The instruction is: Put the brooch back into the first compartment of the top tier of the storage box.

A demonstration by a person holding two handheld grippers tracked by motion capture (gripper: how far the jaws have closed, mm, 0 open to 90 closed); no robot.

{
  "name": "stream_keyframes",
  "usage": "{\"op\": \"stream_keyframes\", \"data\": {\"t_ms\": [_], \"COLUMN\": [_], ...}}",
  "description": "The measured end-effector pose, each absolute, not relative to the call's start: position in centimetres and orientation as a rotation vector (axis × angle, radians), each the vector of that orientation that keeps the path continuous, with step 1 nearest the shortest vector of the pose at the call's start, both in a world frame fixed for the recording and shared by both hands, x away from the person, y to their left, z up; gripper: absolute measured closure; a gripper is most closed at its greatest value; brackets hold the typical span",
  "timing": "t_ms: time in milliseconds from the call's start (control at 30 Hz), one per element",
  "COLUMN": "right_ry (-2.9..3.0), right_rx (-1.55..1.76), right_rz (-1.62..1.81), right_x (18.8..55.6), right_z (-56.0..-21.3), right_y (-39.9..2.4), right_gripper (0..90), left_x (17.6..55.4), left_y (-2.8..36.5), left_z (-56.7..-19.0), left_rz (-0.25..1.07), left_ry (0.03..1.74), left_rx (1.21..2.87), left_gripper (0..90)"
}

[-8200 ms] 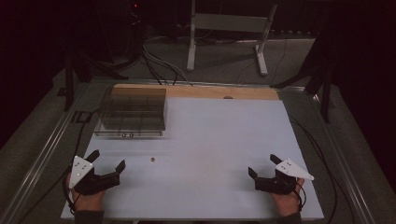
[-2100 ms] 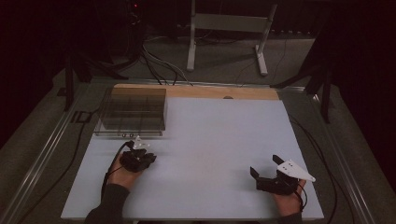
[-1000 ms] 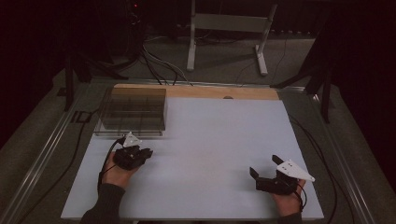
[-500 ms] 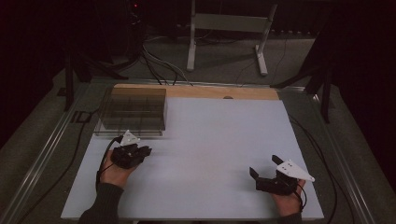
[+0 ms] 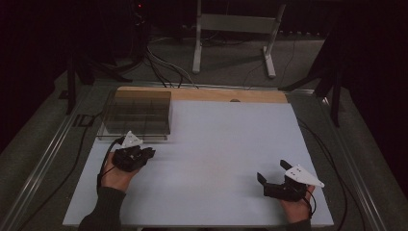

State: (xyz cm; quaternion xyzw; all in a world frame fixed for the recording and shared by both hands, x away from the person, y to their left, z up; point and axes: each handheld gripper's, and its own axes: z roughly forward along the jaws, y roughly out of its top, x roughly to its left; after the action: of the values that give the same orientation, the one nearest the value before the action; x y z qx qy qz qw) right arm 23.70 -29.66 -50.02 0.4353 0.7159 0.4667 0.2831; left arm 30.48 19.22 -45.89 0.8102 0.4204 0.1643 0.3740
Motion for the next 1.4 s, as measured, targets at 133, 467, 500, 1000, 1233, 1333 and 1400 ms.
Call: {"op": "stream_keyframes", "data": {"t_ms": [133,467,500,1000,1233,1333,1400], "right_ry": [1.917,1.919,1.919,1.919,1.919,1.919,1.920], "right_rx": [1.166,1.167,1.168,1.168,1.168,1.167,1.168], "right_rz": [1.249,1.249,1.249,1.252,1.253,1.253,1.253], "right_x": [23.7,23.7,23.7,23.7,23.7,23.7,23.7], "right_z": [-50.0,-50.0,-50.0,-50.0,-50.0,-50.1,-50.1], "right_y": [-29.7,-29.6,-29.6,-29.6,-29.6,-29.6,-29.6], "right_gripper": [1.0,1.0,1.0,1.0,1.0,1.0,1.0], "left_x": [30.5,30.7,30.7,31.2,31.5,31.6,31.7], "left_y": [19.4,19.6,19.6,20.2,20.7,21.0,21.2], "left_z": [-45.5,-44.6,-44.6,-43.1,-42.6,-42.4,-42.3], "left_rz": [0.426,0.441,0.442,0.480,0.496,0.504,0.509], "left_ry": [1.075,1.069,1.071,1.068,1.076,1.084,1.088], "left_rx": [2.071,2.061,2.059,2.046,2.034,2.029,2.028], "left_gripper": [81.2,81.2,81.2,81.2,81.3,81.2,81.2]}}
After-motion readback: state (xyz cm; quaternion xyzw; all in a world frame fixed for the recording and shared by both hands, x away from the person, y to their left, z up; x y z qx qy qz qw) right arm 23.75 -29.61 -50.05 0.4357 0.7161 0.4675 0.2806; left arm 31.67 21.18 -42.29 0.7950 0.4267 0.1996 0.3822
